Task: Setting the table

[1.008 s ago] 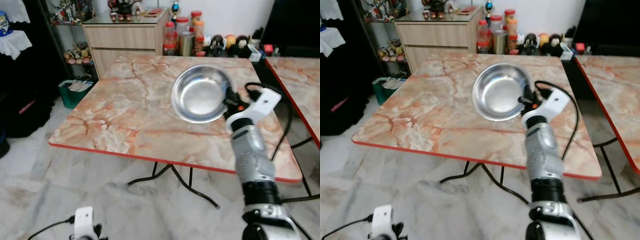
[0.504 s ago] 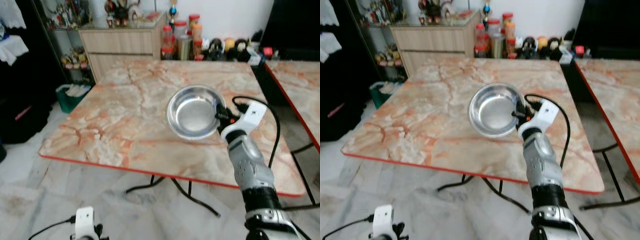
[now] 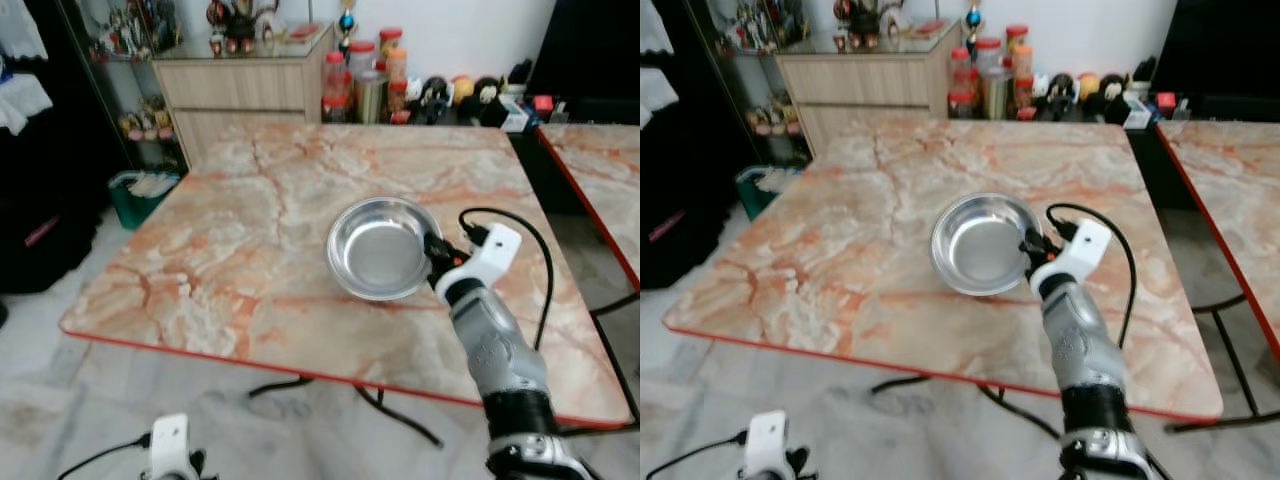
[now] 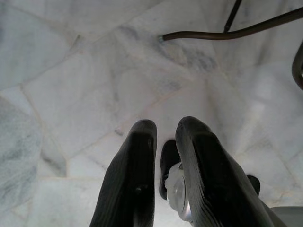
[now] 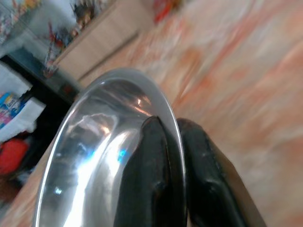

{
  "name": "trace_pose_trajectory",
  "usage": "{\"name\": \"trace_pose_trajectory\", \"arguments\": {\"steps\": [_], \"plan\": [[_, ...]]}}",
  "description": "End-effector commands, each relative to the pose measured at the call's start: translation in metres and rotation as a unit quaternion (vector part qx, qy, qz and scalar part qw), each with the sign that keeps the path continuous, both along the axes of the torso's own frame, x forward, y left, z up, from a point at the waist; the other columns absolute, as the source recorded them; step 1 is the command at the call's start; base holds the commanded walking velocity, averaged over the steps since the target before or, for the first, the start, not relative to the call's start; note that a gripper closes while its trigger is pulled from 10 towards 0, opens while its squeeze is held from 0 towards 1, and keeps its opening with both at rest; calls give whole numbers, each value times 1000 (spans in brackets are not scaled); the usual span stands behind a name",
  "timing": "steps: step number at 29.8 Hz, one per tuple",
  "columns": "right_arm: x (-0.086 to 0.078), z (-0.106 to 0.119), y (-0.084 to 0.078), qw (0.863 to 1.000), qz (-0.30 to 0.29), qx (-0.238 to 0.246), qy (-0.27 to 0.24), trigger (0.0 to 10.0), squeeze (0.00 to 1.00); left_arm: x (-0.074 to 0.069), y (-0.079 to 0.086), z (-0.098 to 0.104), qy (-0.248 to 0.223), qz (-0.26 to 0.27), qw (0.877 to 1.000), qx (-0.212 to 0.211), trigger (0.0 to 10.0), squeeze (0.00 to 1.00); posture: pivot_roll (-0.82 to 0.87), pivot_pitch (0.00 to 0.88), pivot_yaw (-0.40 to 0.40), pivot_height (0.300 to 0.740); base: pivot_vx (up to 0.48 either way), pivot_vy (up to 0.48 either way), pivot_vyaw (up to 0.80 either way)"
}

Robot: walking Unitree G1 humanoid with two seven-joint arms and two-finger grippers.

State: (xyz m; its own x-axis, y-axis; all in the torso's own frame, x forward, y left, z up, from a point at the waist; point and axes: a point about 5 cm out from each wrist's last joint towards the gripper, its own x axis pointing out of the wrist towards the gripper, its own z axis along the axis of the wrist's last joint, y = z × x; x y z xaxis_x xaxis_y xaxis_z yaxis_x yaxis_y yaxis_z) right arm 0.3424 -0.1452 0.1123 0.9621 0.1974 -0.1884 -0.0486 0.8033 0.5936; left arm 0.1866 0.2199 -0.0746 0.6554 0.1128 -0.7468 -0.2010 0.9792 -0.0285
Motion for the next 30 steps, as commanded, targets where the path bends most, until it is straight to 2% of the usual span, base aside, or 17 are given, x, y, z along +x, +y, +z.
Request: {"name": "trace_pose_trajectory", "arguments": {"steps": [1,4,8,13,18,30], "plan": [[-1,4,-1,1000,2,24,8,10000,0,-1,3,0,1,6,1000,3,10000,0,29,0,36,728,0,0,0],[-5,-1,2,997,8,64,30,10000,0,0,3,0,2,6,1000,3,10000,0,29,0,36,728,0,0,0],[-7,-3,-1,995,-2,94,42,10000,0,1,3,1,2,5,1000,3,10000,0,29,0,36,728,0,0,0],[-10,-8,-5,993,-1,99,64,10000,0,1,2,1,3,4,1000,2,10000,0,29,0,36,728,0,0,0],[-14,-30,-17,990,-33,80,109,10000,0,0,-1,-1,7,3,1000,0,10000,0,27,0,37,728,0,0,0],[-14,-39,-21,989,-42,78,122,10000,0,-2,3,-1,7,4,1000,1,10000,0,34,0,37,728,0,0,0]]}}
